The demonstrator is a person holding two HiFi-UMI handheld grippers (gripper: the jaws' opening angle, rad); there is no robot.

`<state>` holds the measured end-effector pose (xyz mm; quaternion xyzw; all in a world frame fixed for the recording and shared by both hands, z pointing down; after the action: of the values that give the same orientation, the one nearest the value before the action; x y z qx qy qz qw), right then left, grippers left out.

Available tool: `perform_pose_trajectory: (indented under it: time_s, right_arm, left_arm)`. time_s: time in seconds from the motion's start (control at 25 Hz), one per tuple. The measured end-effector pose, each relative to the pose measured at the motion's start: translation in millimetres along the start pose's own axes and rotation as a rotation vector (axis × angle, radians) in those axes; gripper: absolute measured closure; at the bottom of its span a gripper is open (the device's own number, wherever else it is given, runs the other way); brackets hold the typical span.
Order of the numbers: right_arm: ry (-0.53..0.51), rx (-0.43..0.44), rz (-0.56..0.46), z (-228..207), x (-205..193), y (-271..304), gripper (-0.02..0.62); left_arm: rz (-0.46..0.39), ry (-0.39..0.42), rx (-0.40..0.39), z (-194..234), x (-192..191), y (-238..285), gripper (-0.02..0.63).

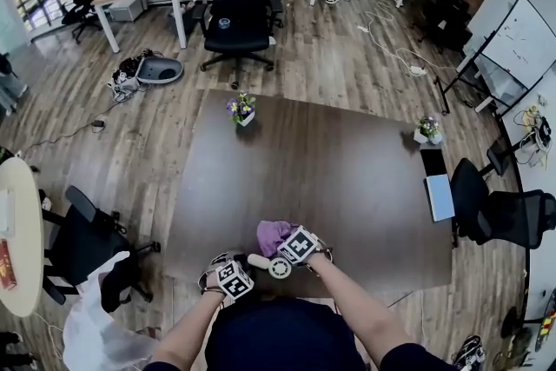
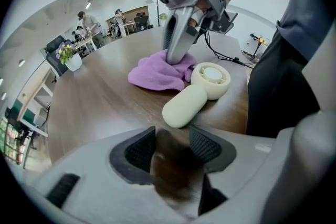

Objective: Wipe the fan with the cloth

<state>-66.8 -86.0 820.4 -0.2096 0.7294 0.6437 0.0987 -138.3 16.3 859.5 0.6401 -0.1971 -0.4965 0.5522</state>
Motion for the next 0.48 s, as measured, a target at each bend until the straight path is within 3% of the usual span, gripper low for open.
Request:
perform_pose_trajectory:
  time_s: [0.16,0.48]
  right_arm:
    - [0.091,-0.033,-0.017,-9.8,-25.6,-11.1,0.52]
    - [0.22,-0.101,-0.054,-21.1,-57.9,-24.7,0.52]
  left_arm:
    - [0.025,0.07,-0.045,-14.2,0.6,-4.4,0.289]
    - [-0.041,0.301,-0.129,-65.4,54.4,-10.8,0.222]
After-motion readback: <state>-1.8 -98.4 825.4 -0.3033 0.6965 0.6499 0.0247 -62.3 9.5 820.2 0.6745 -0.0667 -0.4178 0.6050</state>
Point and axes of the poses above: the fingertips, and each gripper's own axes: y forward along the fingers, z to its left, x out of its top, the point moved 1 cm from there along -y, backward along the fingers, and after that the axes turned 14 degrees about -y, right-handed, at the moved point
